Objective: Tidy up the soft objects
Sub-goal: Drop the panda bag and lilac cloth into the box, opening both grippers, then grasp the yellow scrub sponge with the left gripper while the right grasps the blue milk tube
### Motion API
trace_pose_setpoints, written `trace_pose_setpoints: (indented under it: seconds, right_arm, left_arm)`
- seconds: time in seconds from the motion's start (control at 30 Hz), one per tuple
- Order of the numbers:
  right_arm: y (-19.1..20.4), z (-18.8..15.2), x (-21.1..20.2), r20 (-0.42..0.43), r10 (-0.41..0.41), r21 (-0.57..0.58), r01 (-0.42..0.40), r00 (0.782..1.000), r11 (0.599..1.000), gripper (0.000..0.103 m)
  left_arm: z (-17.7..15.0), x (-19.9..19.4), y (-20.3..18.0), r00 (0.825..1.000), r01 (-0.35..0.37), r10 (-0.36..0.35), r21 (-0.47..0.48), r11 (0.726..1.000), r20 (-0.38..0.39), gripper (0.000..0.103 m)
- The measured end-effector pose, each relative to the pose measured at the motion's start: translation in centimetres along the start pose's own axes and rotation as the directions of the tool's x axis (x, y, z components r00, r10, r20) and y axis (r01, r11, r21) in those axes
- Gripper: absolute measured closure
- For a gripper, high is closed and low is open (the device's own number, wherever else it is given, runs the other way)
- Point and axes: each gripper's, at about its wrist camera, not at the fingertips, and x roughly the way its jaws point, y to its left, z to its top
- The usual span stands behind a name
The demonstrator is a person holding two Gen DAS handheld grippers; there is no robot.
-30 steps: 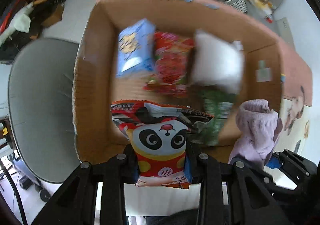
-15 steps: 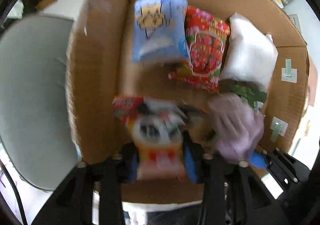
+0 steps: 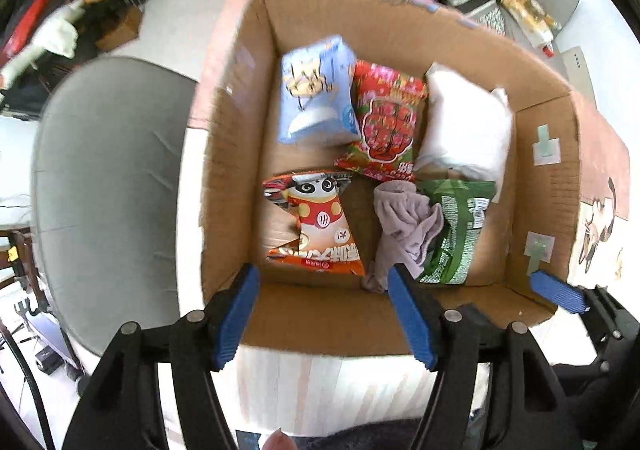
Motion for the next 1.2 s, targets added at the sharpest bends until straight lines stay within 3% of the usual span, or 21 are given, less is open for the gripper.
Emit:
trace_pose_setpoints:
  seconds: [0.27,0.37,0.53,0.63,0.77,0.93,1.03,1.2]
  right_arm:
    - [-0.7,-3.2,-5.3,0.159,-0.088,0.006,0.089,0.983,0.996,0.0]
    - [-1.1,-4.6,-7.4,0.208,-0.096,0.011,0.096,0.973,0.995,0.0]
    - [-1.7,-6.5,-9.8,0.261,-0.077,0.016,0.075,0.962,0.997,0.0]
    - [-3.4,-7.2,-10.7,0.275,-0.034,0.037,0.025,0.961,0.999,0.0]
    - [-8.7,-8.0,-11.8,0.288,0.012,0.133,-0.052,0.958,0.99,0.0]
    - [-21.0,-6.3,-10.3,0.257,-0.011,0.343,-0.08,0.966,0.936,0.0]
    - [-27.2,-3.6,-6.5,0.192,-0.008,0.419,-0.075,0.981,0.905,0.0]
    - [-32.2,1.3,0.7,0.082,-0.019,0.474,-0.022,0.996,0.88,0.019]
  left_arm:
    - [-3.1,-5.1,-0.8,0.98,-0.05,0.046,0.015,0.999,0.193,0.038]
    - [-4.1,-6.2,-1.4,0.974,-0.039,0.034,0.017,0.999,0.226,0.037]
    - [-5.5,-8.1,-2.1,0.956,-0.051,0.049,-0.002,0.999,0.289,0.009]
    - [-5.6,-8.4,-2.6,0.959,-0.006,0.008,-0.009,1.0,0.284,0.002]
    - [-4.8,-8.8,-6.7,0.959,-0.015,-0.002,0.059,0.998,0.283,0.002]
    - [-3.0,-8.1,-14.3,0.96,-0.081,0.031,0.17,0.982,0.279,0.002]
    - [-0.8,-5.8,-18.4,0.956,-0.161,0.102,0.202,0.966,0.273,0.002]
    - [2.5,-1.5,-23.4,0.926,-0.314,0.25,0.212,0.925,0.283,0.002]
